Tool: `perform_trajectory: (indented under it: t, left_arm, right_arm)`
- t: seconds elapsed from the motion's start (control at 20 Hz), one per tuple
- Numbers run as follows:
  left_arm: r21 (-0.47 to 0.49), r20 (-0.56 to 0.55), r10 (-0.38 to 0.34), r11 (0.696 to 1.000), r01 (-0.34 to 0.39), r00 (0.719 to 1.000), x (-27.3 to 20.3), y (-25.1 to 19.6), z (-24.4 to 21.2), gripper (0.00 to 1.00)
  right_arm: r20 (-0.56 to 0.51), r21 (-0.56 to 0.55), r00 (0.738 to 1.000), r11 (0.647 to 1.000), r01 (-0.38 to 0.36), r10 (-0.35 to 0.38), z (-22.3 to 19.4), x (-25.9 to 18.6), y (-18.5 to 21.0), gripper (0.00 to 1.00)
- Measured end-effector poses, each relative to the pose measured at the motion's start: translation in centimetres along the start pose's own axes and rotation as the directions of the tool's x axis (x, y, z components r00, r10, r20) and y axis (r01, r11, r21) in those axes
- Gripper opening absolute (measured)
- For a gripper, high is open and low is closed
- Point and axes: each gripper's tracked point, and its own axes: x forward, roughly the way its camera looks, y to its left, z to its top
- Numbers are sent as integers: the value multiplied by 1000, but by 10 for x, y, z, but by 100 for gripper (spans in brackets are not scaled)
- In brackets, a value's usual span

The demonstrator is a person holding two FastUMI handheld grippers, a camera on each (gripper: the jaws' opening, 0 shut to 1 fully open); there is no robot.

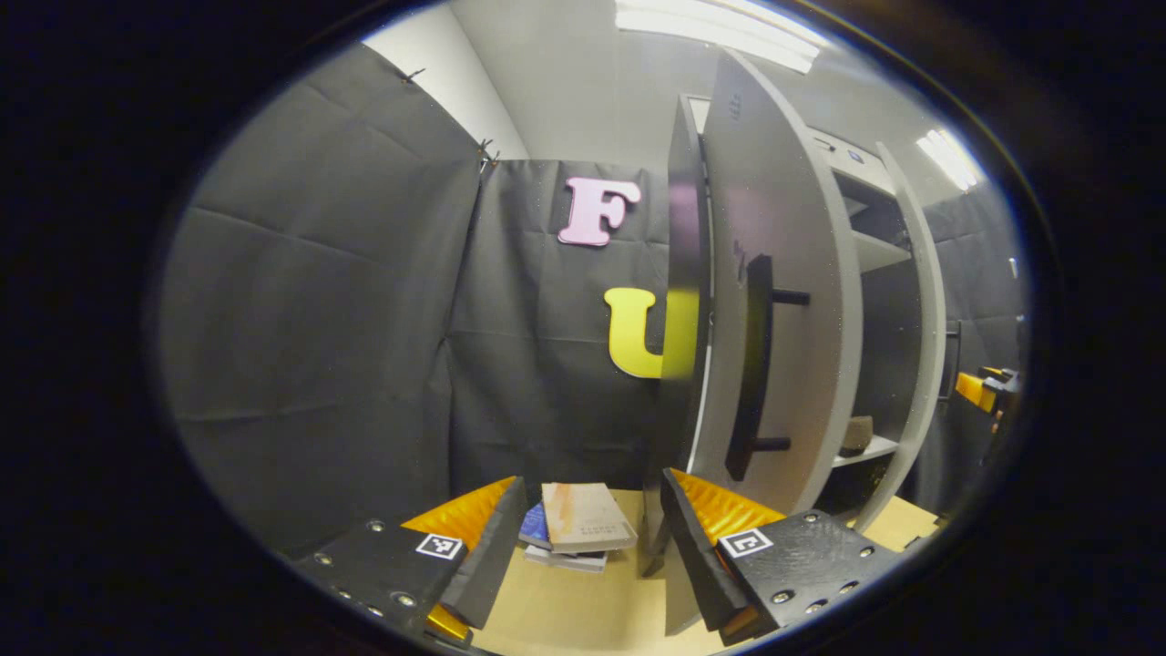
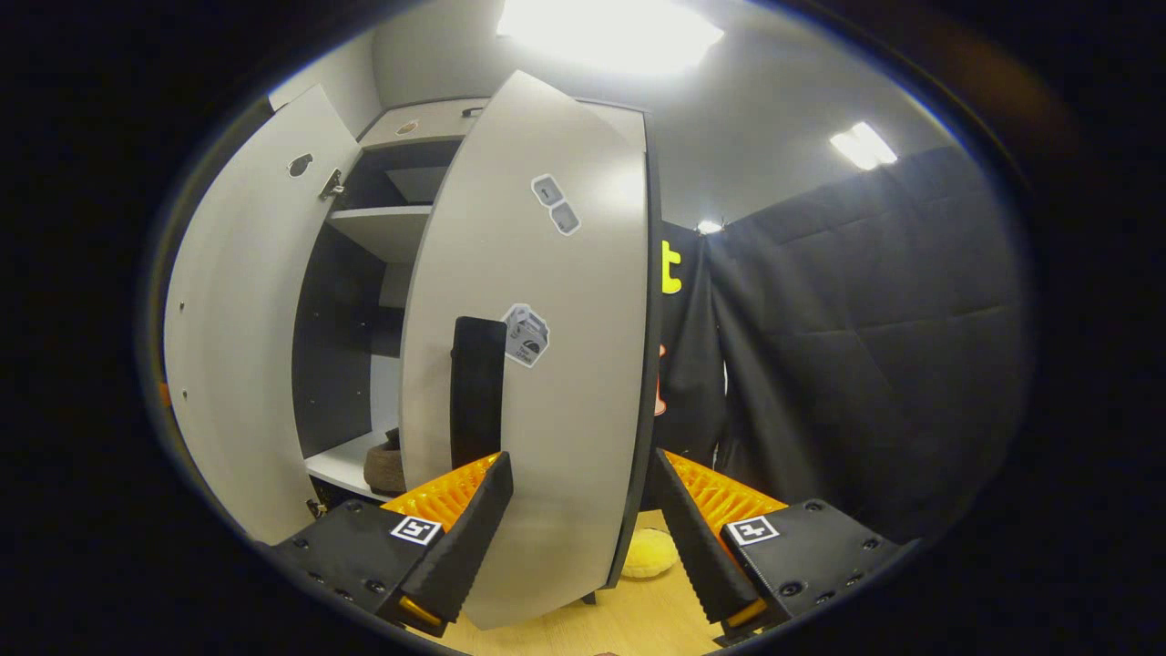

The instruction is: Grab one shoe with the right hand and put it into the shoe cabinet, grab the other shoe with the left hand and put it into the shoe cabinet; then close the right door with the right hand and the left door with the left hand.

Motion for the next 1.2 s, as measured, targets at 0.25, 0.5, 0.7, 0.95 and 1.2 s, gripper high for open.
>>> perform_trajectory:
  t: [0.25,0.5,0.7,0.95,1.2]
  left_arm:
    - [-40,8,-25,999,25,1000,39,1,11,93]
    - [-53,20,-47,997,48,999,41,-22,14,86]
    - [-50,17,-26,998,27,1000,43,-26,12,86]
    - [-47,9,-37,998,38,999,33,-67,11,86]
    - [-34,-2,-84,996,83,997,32,-134,6,86]
  right_arm:
    - [-2,-12,998,998,68,-68,-3,-12,-19,98]
    - [-22,-24,995,995,93,-93,-17,-16,-43,96]
    - [-58,-21,994,996,87,-88,-32,-8,-68,98]
    - [-89,2,994,998,60,-60,-47,3,-100,96]
    - [-137,59,990,998,26,-18,-63,12,-117,98]
